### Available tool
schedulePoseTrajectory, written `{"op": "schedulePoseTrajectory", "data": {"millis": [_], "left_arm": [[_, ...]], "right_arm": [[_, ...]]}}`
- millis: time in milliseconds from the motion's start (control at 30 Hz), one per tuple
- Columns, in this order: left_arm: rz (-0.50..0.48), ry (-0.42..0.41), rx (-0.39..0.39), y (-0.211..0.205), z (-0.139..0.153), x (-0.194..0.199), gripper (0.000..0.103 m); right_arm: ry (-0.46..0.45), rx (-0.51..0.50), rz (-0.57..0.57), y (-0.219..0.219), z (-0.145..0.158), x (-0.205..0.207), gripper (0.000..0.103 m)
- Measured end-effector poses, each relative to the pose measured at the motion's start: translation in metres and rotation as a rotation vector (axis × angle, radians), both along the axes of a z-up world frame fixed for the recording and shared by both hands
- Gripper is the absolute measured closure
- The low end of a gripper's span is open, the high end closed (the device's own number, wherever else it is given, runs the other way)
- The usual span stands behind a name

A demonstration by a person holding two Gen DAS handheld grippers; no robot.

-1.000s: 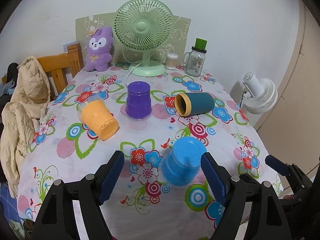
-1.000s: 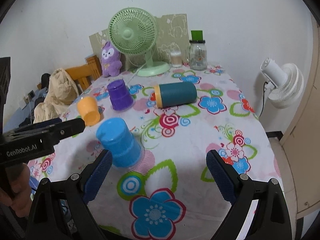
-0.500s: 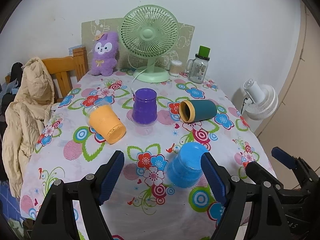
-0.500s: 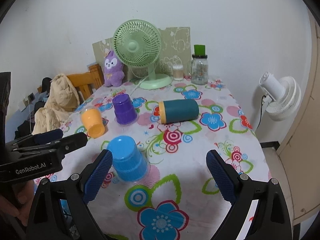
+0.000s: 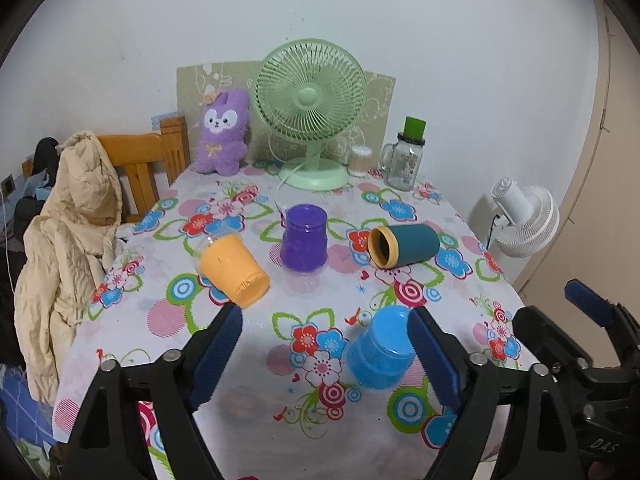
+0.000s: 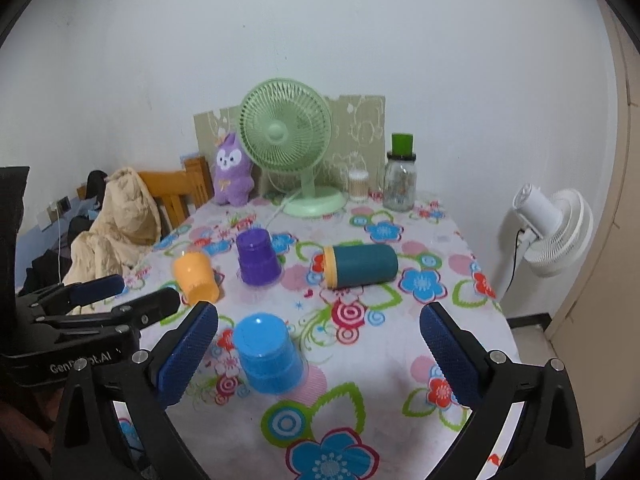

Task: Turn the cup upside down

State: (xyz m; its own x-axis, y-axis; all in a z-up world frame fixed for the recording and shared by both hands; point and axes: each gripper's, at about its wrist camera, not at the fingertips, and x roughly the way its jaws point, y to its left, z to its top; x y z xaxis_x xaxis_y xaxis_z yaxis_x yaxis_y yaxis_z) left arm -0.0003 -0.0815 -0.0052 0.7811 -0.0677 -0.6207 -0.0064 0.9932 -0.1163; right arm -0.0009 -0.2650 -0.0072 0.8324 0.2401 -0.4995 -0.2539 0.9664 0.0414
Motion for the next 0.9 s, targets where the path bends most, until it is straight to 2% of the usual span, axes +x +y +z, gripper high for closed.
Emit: {"op": "schedulePoseTrajectory", "data": {"millis": [133,500,900], "left_arm": [[0.001,-0.004,0.002,0.0004,0.0010,0.0007,0.014],[0.029,-0.025,0.012,0.0042,0.0025,-0.0006,0.001],[0.036,-0.030,0.021,0.0066,0.0023,-0.0005,0.001]], "right_arm": [[0.001,-0.004,0.002,0.0036,0.0025,0.0021,0.001],[0.006,0.002,-0.015,0.0039,0.0045,0.0072,0.000],[0.003,-0.004,-0.007,0.0075,0.0044,0.0066,0.000]]}}
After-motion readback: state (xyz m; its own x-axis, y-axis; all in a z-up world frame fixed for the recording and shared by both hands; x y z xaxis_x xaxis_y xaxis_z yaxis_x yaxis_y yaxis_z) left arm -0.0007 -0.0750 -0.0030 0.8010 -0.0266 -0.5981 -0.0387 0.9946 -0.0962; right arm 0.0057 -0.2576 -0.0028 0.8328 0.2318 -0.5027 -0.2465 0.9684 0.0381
